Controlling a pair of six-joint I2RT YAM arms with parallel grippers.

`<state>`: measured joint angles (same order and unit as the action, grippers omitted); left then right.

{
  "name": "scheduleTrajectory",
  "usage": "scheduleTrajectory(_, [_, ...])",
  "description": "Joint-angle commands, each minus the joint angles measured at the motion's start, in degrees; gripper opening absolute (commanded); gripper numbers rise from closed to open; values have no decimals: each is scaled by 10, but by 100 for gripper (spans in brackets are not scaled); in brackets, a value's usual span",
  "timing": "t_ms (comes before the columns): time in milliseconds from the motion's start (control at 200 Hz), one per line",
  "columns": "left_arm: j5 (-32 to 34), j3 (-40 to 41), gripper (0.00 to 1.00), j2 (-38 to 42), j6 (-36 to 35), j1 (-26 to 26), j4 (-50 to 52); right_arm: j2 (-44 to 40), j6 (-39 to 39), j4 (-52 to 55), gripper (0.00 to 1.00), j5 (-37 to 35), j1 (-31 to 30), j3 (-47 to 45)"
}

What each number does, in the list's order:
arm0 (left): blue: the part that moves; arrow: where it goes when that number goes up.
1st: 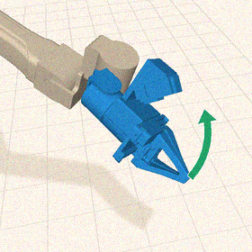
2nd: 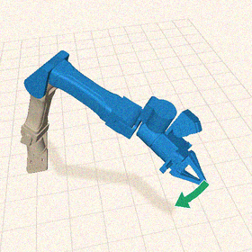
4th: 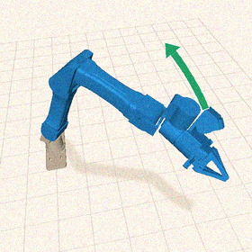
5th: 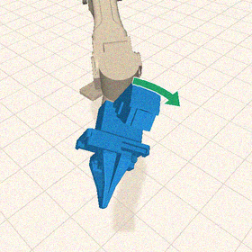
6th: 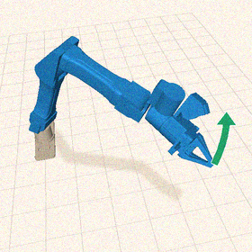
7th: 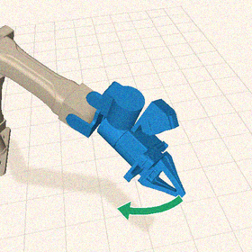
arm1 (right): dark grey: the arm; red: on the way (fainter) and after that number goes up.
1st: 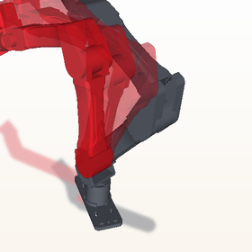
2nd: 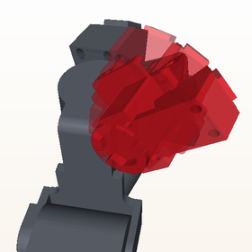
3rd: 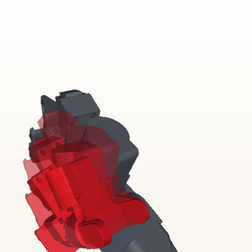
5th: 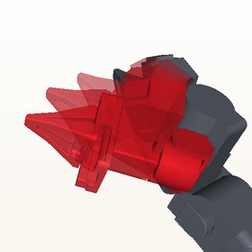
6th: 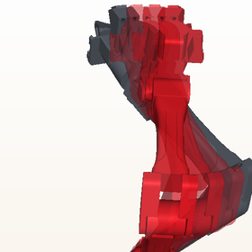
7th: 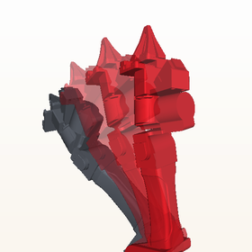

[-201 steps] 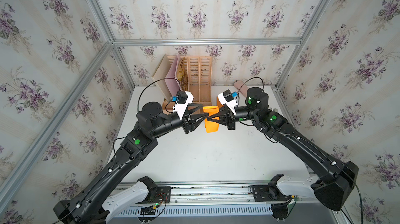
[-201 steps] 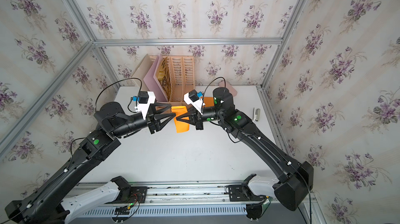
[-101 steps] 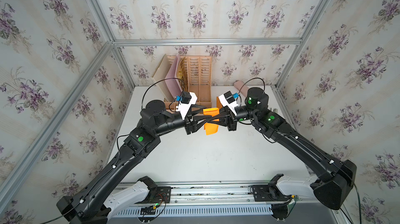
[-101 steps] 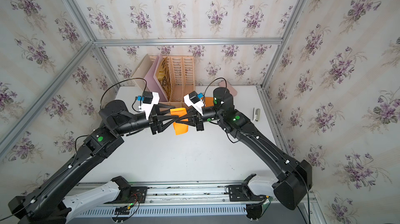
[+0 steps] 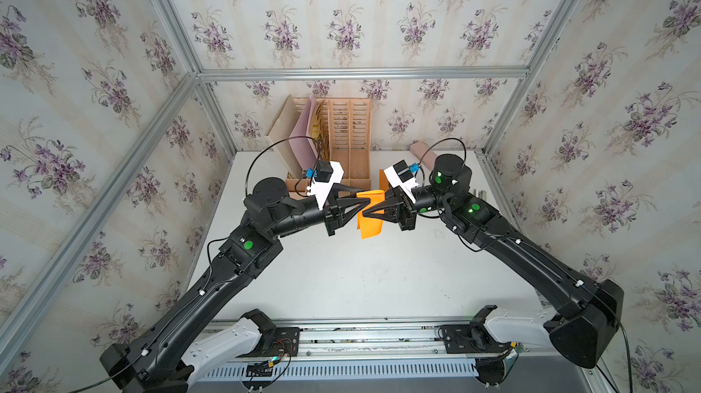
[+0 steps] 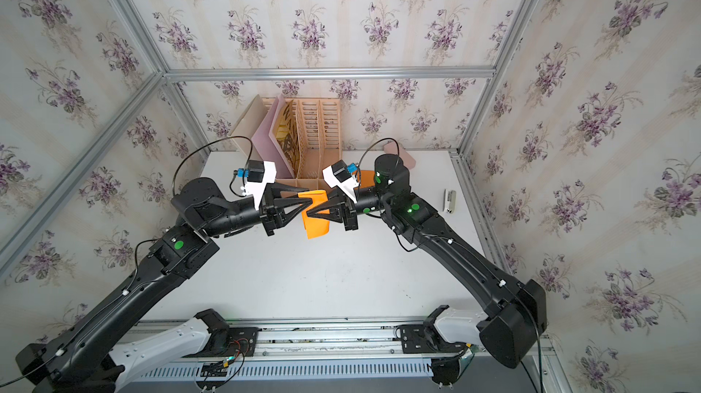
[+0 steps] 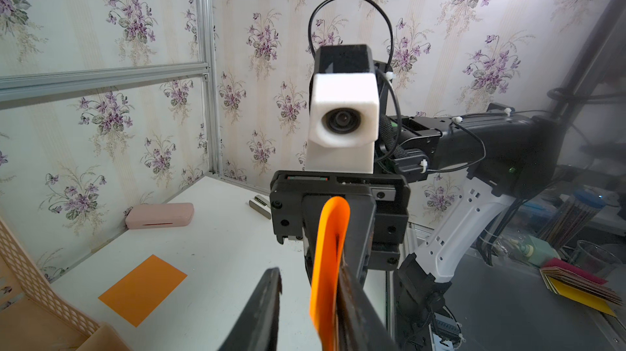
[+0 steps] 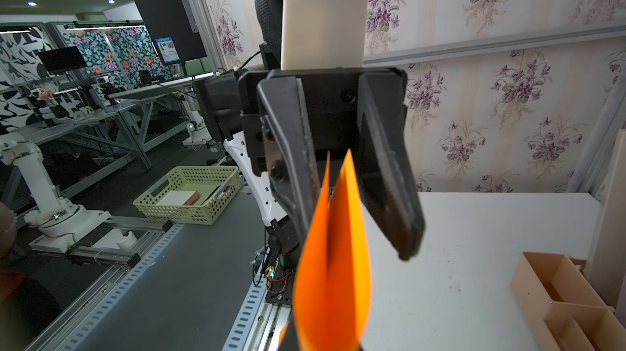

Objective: Fold the square paper along the opposite sides
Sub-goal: Fold the paper.

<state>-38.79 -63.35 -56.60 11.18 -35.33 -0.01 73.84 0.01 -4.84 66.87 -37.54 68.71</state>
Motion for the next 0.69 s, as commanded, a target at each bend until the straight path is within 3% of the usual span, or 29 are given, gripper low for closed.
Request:
scheduleTrajectory(0, [-9, 1, 28, 1, 5, 0, -29, 0, 3, -13, 0, 7, -1, 1])
scheduleTrajectory(335, [-13, 4, 0, 7, 2, 0, -28, -1, 7, -16, 0, 4, -1, 1])
scheduleTrajectory(475, [-20, 4, 0, 8, 2, 0, -26, -2, 12, -18, 0, -3, -1, 3])
scheduleTrajectory(689, [-34, 1, 0, 9, 1, 0, -20, -11, -6, 7, 32, -25, -1, 13])
